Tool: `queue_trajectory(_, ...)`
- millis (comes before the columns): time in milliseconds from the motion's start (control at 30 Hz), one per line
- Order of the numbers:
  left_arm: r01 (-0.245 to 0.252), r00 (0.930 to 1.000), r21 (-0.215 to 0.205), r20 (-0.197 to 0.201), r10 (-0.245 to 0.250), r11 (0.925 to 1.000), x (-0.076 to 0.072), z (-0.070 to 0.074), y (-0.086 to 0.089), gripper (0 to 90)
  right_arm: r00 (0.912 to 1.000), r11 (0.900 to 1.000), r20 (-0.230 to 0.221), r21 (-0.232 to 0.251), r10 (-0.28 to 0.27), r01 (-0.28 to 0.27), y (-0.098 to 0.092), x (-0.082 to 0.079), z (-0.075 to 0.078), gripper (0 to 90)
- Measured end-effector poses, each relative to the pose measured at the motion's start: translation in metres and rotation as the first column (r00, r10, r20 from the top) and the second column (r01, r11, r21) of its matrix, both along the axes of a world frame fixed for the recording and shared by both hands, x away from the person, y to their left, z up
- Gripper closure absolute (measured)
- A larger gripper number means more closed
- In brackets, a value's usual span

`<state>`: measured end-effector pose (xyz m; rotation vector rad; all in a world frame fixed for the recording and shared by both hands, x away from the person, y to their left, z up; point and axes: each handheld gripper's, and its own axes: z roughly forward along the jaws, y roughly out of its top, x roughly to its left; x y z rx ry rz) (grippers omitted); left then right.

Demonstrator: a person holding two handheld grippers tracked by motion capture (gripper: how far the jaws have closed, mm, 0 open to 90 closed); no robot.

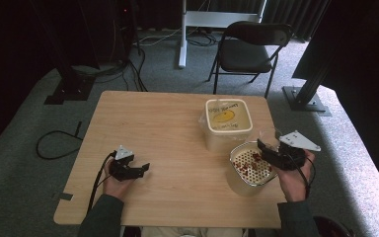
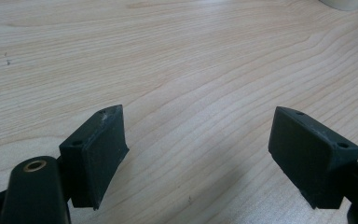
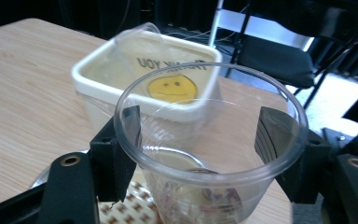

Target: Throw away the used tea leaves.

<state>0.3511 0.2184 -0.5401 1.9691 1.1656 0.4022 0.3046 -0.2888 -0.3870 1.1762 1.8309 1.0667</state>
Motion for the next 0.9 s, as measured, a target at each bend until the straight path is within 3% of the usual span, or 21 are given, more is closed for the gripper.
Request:
queue_trajectory(367, 0.0, 1.0, -0.001, -0.003, 0.0, 1.0, 0.001, 0.0, -0.001, 19.6, 0.9982, 0.998, 0.045, -0.051, -0.039, 0.041, -0.024, -0.011, 0.006, 33.5)
queue_trajectory(433, 0.004, 1.0, 0.004, -0.003, -0.004, 1.0, 0.002, 0.0, -0.001, 19.6, 0.9971, 0.995, 0.057, -0.08, -0.05, 0.055, -0.028, -0.013, 0.004, 33.6)
queue_trajectory(900, 0.016, 0.9999, 0.009, -0.003, -0.016, 0.9998, 0.006, -0.001, -0.005, 19.8, 0.9946, 0.992, 0.077, -0.104, -0.07, 0.078, -0.036, -0.019, -0.003, 34.2)
